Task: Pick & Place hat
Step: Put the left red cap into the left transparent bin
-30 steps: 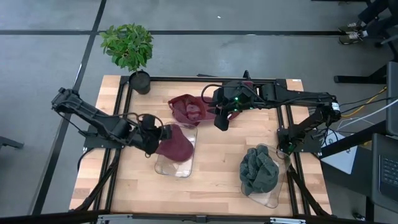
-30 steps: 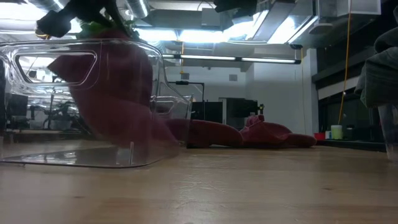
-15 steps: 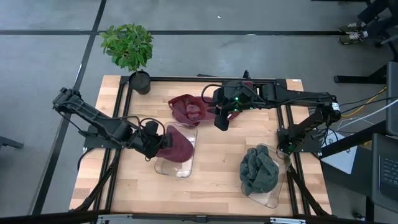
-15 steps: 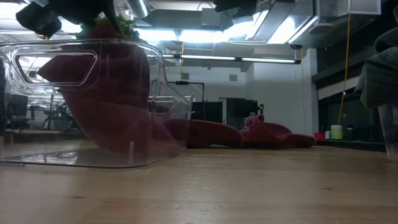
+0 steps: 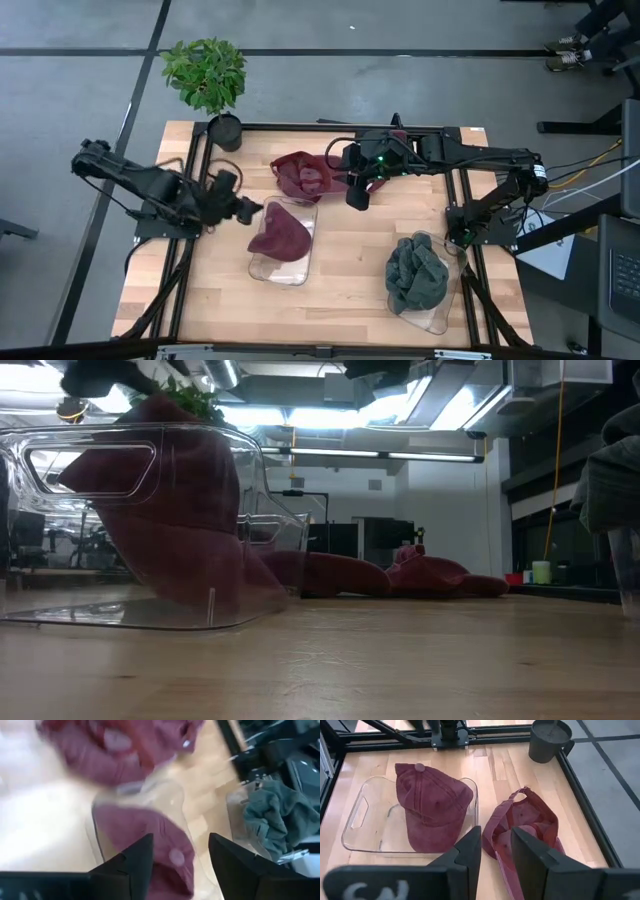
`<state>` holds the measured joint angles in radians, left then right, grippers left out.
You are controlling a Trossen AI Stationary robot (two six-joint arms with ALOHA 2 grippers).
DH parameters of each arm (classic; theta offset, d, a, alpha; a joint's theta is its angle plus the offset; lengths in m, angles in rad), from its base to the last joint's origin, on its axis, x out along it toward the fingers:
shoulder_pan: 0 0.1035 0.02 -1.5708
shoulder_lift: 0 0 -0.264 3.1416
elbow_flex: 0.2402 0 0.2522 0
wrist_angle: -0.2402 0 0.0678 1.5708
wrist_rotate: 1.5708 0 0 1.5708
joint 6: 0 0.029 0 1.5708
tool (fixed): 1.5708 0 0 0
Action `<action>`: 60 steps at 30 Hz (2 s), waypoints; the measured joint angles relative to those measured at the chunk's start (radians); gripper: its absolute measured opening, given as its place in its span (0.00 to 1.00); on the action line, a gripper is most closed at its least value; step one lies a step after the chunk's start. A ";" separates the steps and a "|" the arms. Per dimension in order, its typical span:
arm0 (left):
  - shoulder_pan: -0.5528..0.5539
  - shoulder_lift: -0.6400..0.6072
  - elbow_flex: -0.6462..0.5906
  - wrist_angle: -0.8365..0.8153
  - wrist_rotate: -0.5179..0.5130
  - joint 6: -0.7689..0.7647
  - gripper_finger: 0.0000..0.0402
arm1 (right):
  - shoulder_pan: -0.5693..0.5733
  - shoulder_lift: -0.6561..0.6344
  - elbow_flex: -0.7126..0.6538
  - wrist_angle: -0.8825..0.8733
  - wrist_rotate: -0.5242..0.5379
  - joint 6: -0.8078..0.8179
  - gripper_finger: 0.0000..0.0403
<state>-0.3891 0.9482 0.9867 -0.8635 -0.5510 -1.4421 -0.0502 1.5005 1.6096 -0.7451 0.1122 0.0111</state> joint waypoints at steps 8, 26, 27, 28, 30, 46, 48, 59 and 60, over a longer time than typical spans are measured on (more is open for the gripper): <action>0.054 -0.115 0.000 0.000 -0.129 0.474 0.47 | 0.000 -0.002 -0.046 -0.062 -0.035 -0.066 0.26; 0.249 -0.100 0.000 0.005 -0.144 0.930 0.45 | -0.026 0.051 -0.212 -0.007 -0.019 -0.060 0.27; 0.257 -0.098 0.000 0.006 -0.144 0.950 0.45 | -0.035 0.065 -0.212 -0.006 -0.019 -0.057 0.27; 0.267 -0.095 0.000 0.009 -0.148 0.965 0.44 | -0.044 0.079 -0.212 0.001 -0.022 -0.057 0.28; 0.290 -0.088 0.000 0.017 -0.162 0.983 0.44 | -0.055 0.106 -0.212 0.027 -0.029 -0.061 0.32; 0.421 -0.040 0.000 0.166 -0.161 1.079 0.44 | -0.111 0.160 -0.193 -0.003 0.031 -0.101 0.64; 0.426 -0.035 0.000 0.166 -0.151 1.066 0.43 | -0.113 0.163 -0.193 -0.008 0.036 -0.105 0.63; 0.425 -0.022 0.000 0.164 -0.041 1.099 0.42 | -0.097 0.258 -0.192 0.016 0.034 -0.179 0.57; 0.425 -0.020 0.000 0.165 -0.034 1.103 0.42 | -0.097 0.267 -0.191 0.018 0.033 -0.164 0.56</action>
<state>0.0360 0.9282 0.9863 -0.6985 -0.5854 -0.3388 -0.1471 1.7678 1.4183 -0.7274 0.1454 -0.1528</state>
